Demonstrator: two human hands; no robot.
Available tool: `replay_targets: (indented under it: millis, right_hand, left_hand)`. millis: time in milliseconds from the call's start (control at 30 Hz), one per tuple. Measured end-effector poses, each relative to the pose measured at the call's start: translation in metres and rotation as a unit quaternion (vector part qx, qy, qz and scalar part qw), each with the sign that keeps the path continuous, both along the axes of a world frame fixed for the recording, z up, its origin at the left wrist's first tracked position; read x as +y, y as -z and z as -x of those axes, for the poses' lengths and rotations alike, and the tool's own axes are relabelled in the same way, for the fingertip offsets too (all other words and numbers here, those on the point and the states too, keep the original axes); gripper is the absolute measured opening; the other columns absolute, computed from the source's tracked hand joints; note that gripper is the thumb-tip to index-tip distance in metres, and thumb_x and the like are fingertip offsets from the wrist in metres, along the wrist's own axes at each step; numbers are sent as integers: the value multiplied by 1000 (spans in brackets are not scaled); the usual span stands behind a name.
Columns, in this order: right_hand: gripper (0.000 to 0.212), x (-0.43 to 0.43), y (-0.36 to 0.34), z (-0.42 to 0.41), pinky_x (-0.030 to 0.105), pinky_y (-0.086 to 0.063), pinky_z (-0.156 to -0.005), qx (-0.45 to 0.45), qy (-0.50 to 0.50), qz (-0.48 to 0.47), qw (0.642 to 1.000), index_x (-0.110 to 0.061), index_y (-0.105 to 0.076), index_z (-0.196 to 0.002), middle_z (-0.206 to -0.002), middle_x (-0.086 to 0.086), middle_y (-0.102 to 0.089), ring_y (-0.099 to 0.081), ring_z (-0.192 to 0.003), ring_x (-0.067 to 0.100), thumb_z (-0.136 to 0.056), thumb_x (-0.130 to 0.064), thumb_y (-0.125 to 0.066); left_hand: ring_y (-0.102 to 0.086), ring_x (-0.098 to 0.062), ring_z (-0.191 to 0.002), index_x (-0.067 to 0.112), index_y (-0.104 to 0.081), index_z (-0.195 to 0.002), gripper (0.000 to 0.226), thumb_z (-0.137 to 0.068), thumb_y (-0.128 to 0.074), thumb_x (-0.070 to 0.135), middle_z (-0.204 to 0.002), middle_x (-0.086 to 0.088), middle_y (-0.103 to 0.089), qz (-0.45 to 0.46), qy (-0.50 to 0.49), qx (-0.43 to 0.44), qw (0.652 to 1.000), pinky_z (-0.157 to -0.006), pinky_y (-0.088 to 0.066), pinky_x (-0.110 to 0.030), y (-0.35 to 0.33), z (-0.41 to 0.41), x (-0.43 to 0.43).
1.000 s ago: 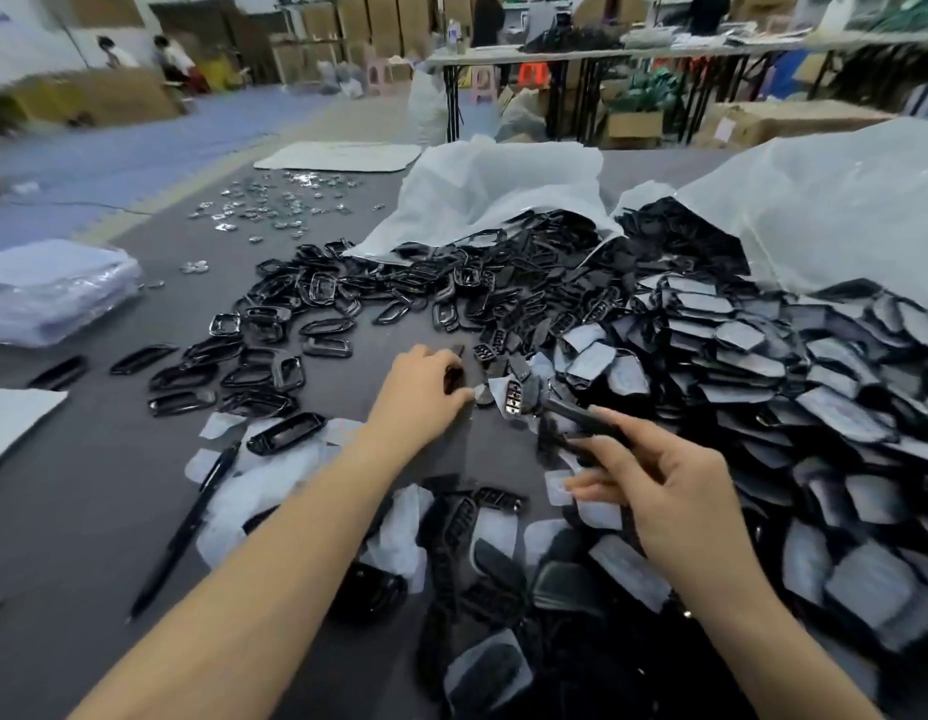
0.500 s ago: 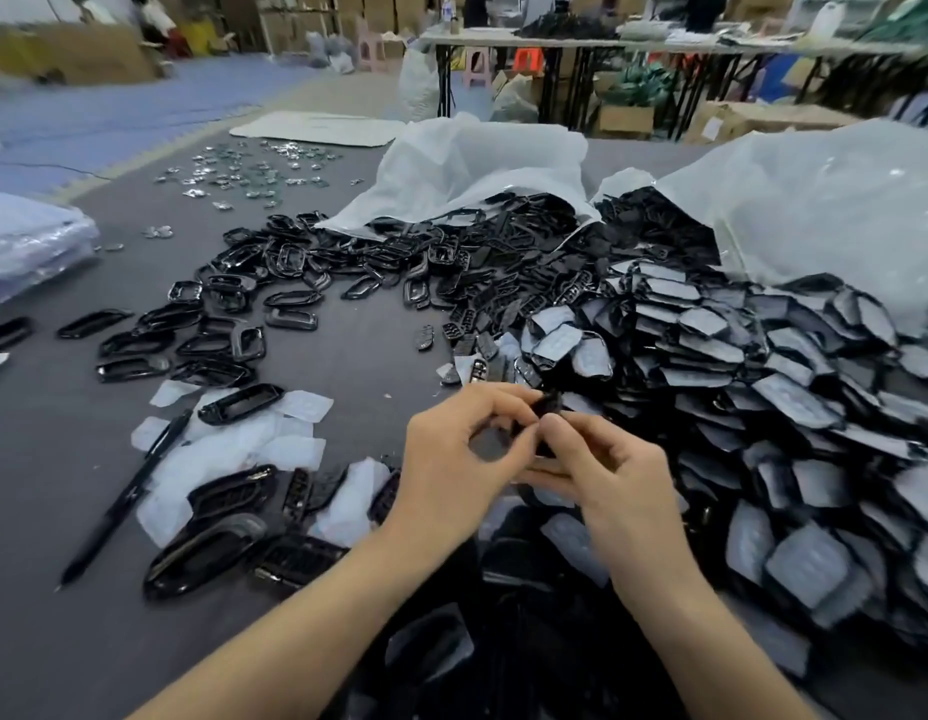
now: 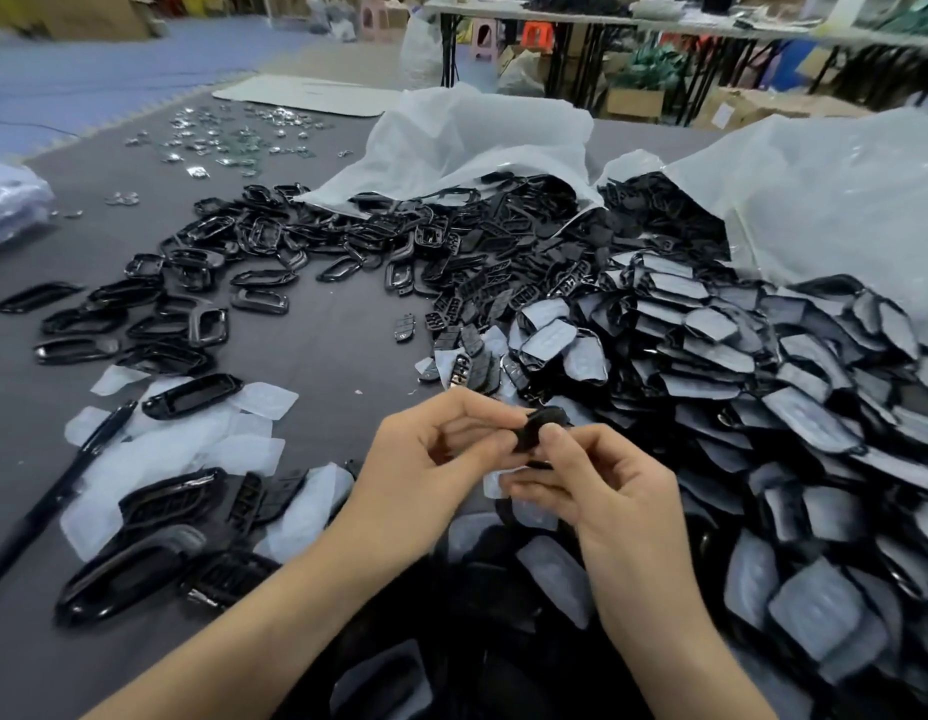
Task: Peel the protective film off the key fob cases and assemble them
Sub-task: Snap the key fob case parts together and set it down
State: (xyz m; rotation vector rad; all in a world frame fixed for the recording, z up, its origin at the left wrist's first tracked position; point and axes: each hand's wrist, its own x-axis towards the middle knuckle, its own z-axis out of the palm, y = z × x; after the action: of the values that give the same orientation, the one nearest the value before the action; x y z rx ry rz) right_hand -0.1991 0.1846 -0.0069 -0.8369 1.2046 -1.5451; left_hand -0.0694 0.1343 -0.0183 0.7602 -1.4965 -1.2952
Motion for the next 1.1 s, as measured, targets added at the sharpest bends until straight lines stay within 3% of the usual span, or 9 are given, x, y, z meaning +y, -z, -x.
replay_targets:
  millis: [167, 233, 367, 467, 600, 733, 833, 933, 1100]
  right_hand:
    - [39, -2, 2, 6, 21, -54, -53, -15, -12, -9, 1000, 5, -62, -83, -68, 20, -70, -69, -58, 24, -73, -33, -63]
    - [30, -2, 2, 7, 21, -52, -51, -2, -18, -1, 1000, -1, -65, -79, -67, 18, -69, -67, -55, 22, -76, -31, -61]
    - [21, -2, 1, 9, 22, -50, -48, -48, -23, 4, 999, -10, -69, -70, -69, 18, -66, -63, -53, 20, -77, -28, -62]
    - [22, -2, -2, 10, 23, -52, -52, -79, -46, 17, 996, -15, -71, -70, -73, 19, -69, -64, -56, 20, -80, -30, -59]
    - [25, -1, -4, 11, 24, -53, -55, -58, -68, 31, 996, -23, -70, -69, -84, 19, -73, -65, -58, 20, -85, -33, -53]
    - [24, -2, -6, 14, 26, -54, -55, -95, -91, 5, 991, -20, -69, -71, -85, 22, -72, -63, -56, 22, -84, -32, -53]
    - [27, -3, -6, 22, 25, -52, -49, -152, -86, -38, 984, -10, -64, -88, -86, 19, -72, -62, -53, 20, -80, -35, -56]
    - [48, -5, -7, 25, 22, -49, -44, -203, -45, -82, 975, -6, -58, -109, -84, 9, -65, -58, -49, 16, -72, -36, -63]
    - [14, -5, -8, 26, 21, -45, -41, -184, 42, -60, 980, -14, -68, -68, -63, 2, -58, -55, -45, 14, -71, -27, -68]
  left_hand:
    - [-72, -12, -78, 9, -71, -86, 12, -77, -63, 6, -84, -3, -76, -54, 32, 39, 997, -71, -55, -18, 1, 3, 0]
    - [-72, -12, -79, 9, -73, -87, 14, -75, -66, 11, -86, -3, -76, -50, 36, 31, 998, -71, -54, -18, 2, 3, 2]
    - [-60, -7, -68, 26, -74, -96, 22, -75, -78, 30, -71, 0, -66, 5, 1, -62, 998, -70, -47, -16, 4, -3, -2]
    - [-54, -5, -67, 36, -71, -102, 28, -75, -75, 37, -67, 6, -56, 26, 0, -105, 994, -69, -44, -16, 6, -5, -5]
    - [-65, -8, -80, 30, -72, -101, 26, -76, -72, 22, -83, -2, -71, -18, 38, -59, 997, -77, -51, -21, 6, -5, -5]
    - [-68, -16, -87, 15, -74, -91, 22, -70, -74, 9, -90, -9, -75, -69, 72, 3, 995, -81, -55, -26, 6, -6, -7]
    - [-69, -11, -76, 16, -76, -85, 20, -68, -75, 6, -82, -3, -75, -96, 73, 52, 991, -72, -55, -21, 6, -4, -7]
    - [-68, -6, -74, 23, -76, -81, 22, -61, -83, 17, -83, 4, -73, -105, 52, 93, 989, -71, -53, -18, 4, -5, -9]
    - [-66, -4, -80, 26, -75, -89, 24, -67, -78, 19, -85, 6, -72, -68, 38, 91, 993, -77, -49, -14, 5, -4, -9]
